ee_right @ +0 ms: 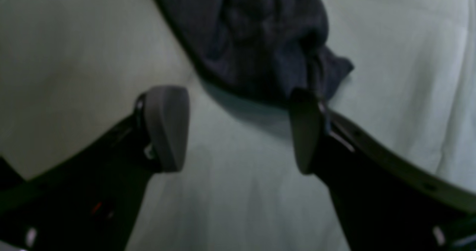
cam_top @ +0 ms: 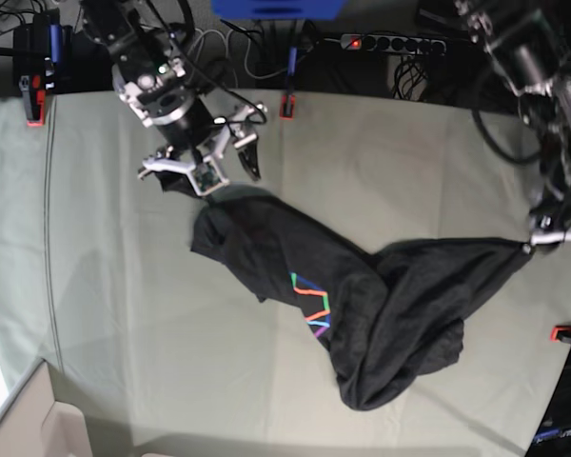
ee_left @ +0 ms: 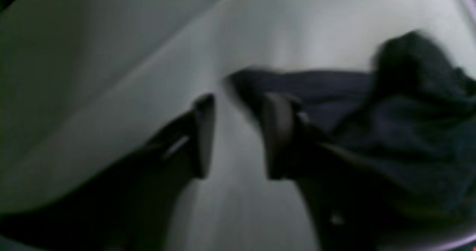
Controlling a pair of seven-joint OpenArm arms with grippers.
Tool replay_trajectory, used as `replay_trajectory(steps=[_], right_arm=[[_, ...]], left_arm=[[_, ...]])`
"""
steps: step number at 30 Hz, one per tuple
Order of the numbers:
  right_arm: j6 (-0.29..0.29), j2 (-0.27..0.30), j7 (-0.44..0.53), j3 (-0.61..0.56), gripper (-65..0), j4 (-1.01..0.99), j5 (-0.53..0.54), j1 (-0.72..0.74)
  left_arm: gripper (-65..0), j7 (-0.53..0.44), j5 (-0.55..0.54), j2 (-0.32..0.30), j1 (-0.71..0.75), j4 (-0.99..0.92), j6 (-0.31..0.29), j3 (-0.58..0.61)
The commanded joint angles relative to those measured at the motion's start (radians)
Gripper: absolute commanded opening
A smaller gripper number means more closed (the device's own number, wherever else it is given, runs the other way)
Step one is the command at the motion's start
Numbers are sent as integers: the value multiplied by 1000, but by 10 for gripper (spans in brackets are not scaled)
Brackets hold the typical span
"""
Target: Layout the t-shirt on the table in an organized manner, then fold the t-shirt properly
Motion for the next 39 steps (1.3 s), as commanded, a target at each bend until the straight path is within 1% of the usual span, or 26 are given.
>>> replay_trajectory(steps=[1, 4, 5, 7, 10, 12, 14, 15, 16, 17, 20, 21, 22, 23, 24, 25, 29, 32, 35, 38, 39], right_arm=[[1, 5, 28, 2, -219, 17, 0, -9], [1, 8, 28, 2, -220, 17, 0, -40], [1, 8, 28, 2, -220, 17, 0, -49], [1, 9, 28, 3, -220, 17, 0, -63], [1, 11, 28, 3, -220, 17, -1, -83], [1, 11, 26, 3, -221, 17, -1, -83], [1, 20, 23, 12, -221, 17, -3, -87], [1, 22, 28, 18, -221, 17, -3, -95], [1, 22, 28, 25, -221, 17, -3, -98], [1, 22, 28, 32, -221, 17, -3, -98], [1, 22, 29, 40, -219, 17, -3, -95], [1, 22, 29, 40, -218, 17, -3, -91], [1, 22, 29, 38, -217, 17, -3, -77], [1, 20, 29, 37, -217, 17, -3, -66], [1, 20, 29, 34, -217, 14, -3, -57], [1, 19, 29, 34, -217, 14, -3, -41], [1, -8, 23, 32, -216, 9, -1, 20], [1, -9, 22, 20, -216, -11, 0, 69], [1, -9, 22, -38, -216, -61, 0, 126], [1, -12, 28, -57, -217, -130, 0, 166], [1, -23, 28, -58, -219, -147, 0, 176]], left_arm=[[-368, -16, -1, -20, -22, -5, 2, 7], [-279, -17, -1, -22, -87, -85, 3, 13], [-259, -19, -1, -24, -105, -119, 3, 16], [-228, -62, 1, -25, -142, -206, 3, 19], [-227, -177, 36, -25, -183, -331, 0, 33], [-228, -241, 77, -25, -205, -387, 0, 78], [-234, -282, 90, -25, -211, -410, -1, 127], [-256, -289, 90, -24, -208, -407, -1, 144], [-299, -287, 90, -22, -206, -406, -3, 153], [-364, -287, 90, -24, -206, -406, -3, 153], [-611, -287, 88, -25, -182, -389, -3, 116], [-650, -287, 88, -25, -170, -374, -3, 91], [-650, -286, 88, -25, -156, -352, -3, 76], [-632, -286, 88, -25, -137, -329, -3, 61], [-634, -286, 88, -25, -110, -298, -3, 47], [-650, -282, 88, -27, -85, -262, -3, 39], [-649, -195, 88, -27, 1, -102, -4, -11], [-649, -143, 88, -17, 39, -11, -4, -41], [-649, -120, 88, -17, 74, 38, -4, -57], [-649, -121, 88, -16, 99, 59, -4, -62], [-649, -121, 88, -16, 110, 62, -4, -62]])
